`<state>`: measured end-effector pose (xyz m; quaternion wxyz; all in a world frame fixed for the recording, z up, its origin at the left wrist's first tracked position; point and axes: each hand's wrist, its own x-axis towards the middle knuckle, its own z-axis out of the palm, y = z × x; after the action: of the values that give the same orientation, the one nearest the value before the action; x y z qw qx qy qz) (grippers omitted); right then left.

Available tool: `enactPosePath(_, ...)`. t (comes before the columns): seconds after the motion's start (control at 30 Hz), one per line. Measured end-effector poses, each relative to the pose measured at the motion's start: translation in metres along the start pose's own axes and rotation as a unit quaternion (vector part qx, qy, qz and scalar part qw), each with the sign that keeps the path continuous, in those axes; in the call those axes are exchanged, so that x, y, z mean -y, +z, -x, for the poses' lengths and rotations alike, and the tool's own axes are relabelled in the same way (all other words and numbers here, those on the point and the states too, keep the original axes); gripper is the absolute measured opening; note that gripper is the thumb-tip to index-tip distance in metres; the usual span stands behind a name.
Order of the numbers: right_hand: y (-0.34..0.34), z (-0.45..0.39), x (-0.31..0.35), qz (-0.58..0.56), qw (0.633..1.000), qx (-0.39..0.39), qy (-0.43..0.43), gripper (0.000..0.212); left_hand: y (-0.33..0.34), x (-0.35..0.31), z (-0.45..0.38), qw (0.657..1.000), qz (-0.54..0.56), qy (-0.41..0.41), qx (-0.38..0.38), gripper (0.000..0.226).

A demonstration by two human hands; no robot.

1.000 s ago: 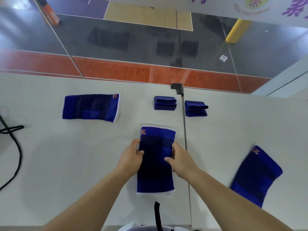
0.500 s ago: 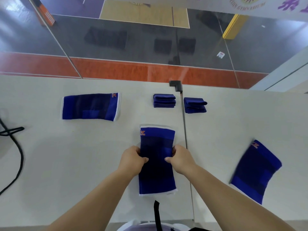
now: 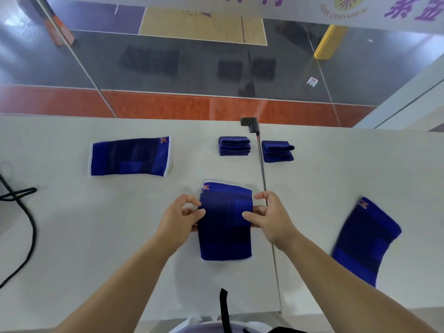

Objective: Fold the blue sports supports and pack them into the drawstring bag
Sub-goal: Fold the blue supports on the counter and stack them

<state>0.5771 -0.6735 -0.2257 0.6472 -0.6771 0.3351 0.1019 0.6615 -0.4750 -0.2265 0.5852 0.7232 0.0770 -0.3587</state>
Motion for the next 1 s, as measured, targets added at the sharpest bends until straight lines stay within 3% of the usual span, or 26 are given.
enactPosePath(0.1, 0.002, 0.007, 0.005, 0.084, 0.994, 0.001, -0.068, 0.040, 0.001, -0.007, 0.003, 0.995, -0.081, 0.055, 0.002, 0.022)
enactPosePath(0.17, 0.006, 0.013, 0.011, 0.148, 0.984, 0.017, -0.094, 0.050, 0.002, -0.012, 0.007, 0.986, -0.144, 0.085, 0.023, 0.040)
enactPosePath(0.27, 0.011, 0.015, 0.017, 0.292, 0.948, 0.014, -0.127, 0.068, 0.004, -0.017, 0.012, 0.955, -0.264, 0.134, 0.017, 0.062)
enactPosePath(0.37, 0.011, 0.019, 0.023, 0.341, 0.925, -0.018, -0.168, 0.049, 0.001, -0.019, 0.016, 0.926, -0.324, 0.193, -0.021, 0.038)
enactPosePath(0.47, 0.004, 0.022, 0.024, 0.340, 0.920, -0.013, -0.197, 0.021, -0.002, -0.017, 0.017, 0.913, -0.335, 0.232, 0.002, 0.018)
enactPosePath(0.6, -0.006, 0.022, 0.020, 0.294, 0.947, 0.081, -0.102, 0.014, 0.001, -0.018, 0.021, 0.937, -0.306, 0.156, 0.071, 0.007)
enactPosePath(0.73, -0.008, 0.016, 0.010, 0.254, 0.961, 0.101, -0.037, 0.024, 0.005, -0.006, 0.018, 0.951, -0.283, 0.112, 0.058, 0.014)
enactPosePath(0.9, 0.004, 0.002, -0.008, 0.330, 0.943, 0.016, -0.033, 0.039, 0.008, 0.015, 0.012, 0.937, -0.336, 0.089, 0.021, 0.031)
enactPosePath(1.0, 0.008, 0.001, -0.013, 0.427, 0.901, -0.026, -0.074, 0.047, 0.005, 0.023, 0.011, 0.924, -0.371, 0.089, 0.006, 0.035)
